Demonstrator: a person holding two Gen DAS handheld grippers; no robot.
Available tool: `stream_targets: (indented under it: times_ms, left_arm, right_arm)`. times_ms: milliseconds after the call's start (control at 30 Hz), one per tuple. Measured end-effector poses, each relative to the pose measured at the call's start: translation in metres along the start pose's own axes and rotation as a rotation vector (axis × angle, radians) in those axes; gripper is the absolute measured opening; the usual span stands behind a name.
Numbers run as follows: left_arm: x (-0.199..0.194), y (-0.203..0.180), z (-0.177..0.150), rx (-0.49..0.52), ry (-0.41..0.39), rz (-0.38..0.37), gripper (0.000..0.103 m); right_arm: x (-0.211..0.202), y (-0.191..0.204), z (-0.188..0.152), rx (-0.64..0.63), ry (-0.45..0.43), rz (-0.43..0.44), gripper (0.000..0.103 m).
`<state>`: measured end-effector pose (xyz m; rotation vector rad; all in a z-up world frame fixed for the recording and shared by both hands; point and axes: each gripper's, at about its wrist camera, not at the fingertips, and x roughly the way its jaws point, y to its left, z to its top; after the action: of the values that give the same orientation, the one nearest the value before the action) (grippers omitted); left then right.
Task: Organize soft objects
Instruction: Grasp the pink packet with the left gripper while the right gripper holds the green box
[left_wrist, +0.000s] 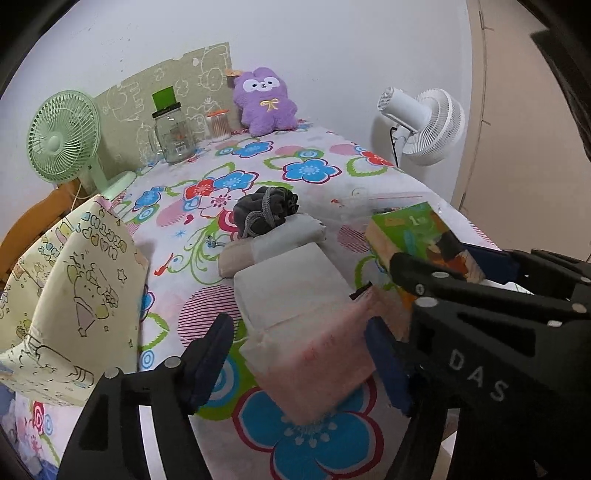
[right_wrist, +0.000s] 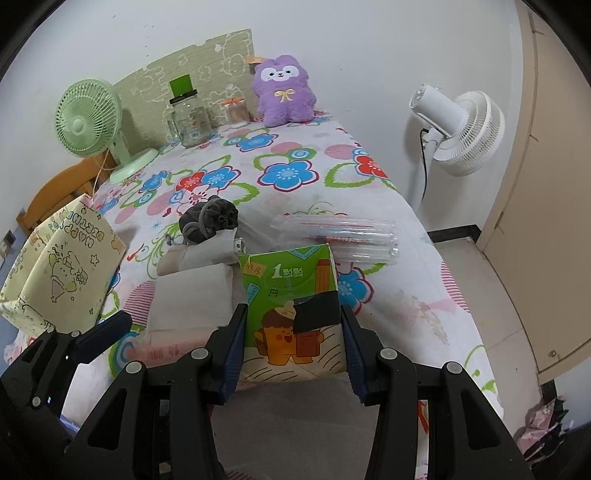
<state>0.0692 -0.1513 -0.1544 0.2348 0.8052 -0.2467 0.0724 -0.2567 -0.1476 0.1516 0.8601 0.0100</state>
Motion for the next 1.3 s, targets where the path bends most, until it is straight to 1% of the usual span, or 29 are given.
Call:
stream_targets:
  times_ms: [133,367,633,700,733,800,867,900,967,1133,1300]
  left_arm:
    - [-0.007,-0.001,-0.003,0.004,-0.011,-0.003,0.080]
    - [-0.013,-0.019,-0.012,0.053,-0.019,-0.024,0.081]
    - [-0.004,-0.032,-0.021,0.100,-0.003,0.007,0.080]
    - [-0.005,-0.034,-0.023,0.106,-0.014,0.016,0.078]
    - [-0.005,-0.035,-0.024,0.108,-0.015,0.017,0.076]
    - [-0.006,-0.035,-0.024,0.101,-0.018,0.023,0.068]
    - [-0.005,-0.034,-0.024,0.091,-0.016,0.034,0.057]
    - [-0.005,-0.034,-0.023,0.089,-0.014,0.036,0.056]
    - [-0.004,-0.033,-0.023,0.085,-0.014,0.048,0.047]
    - [-0.005,-0.028,-0.020,0.076,-0.010,0.041,0.042]
    - [-0.011,-0.022,-0.018,0.055,-0.020,0.031,0.041]
  right_arm:
    - [-0.009,-0.003,-0.005,0.009,-0.009,-0.019,0.050]
    - [-0.015,-0.010,-0.018,0.028,-0.006,-0.026,0.050]
    - [-0.011,-0.017,-0.031,0.047,0.016,-0.030,0.050]
    - [-0.008,-0.019,-0.033,0.056,0.025,-0.028,0.050]
    - [-0.007,-0.019,-0.033,0.058,0.028,-0.025,0.050]
    - [-0.004,-0.019,-0.033,0.060,0.030,-0.027,0.050]
    - [-0.003,-0.019,-0.033,0.058,0.028,-0.024,0.050]
    - [-0.002,-0.019,-0.033,0.056,0.029,-0.021,0.050]
    - [0.000,-0.017,-0.032,0.053,0.030,-0.016,0.050]
    - [0.003,-0.012,-0.027,0.048,0.034,0.000,0.050]
    - [-0.001,-0.005,-0.023,0.039,0.027,0.009,0.050]
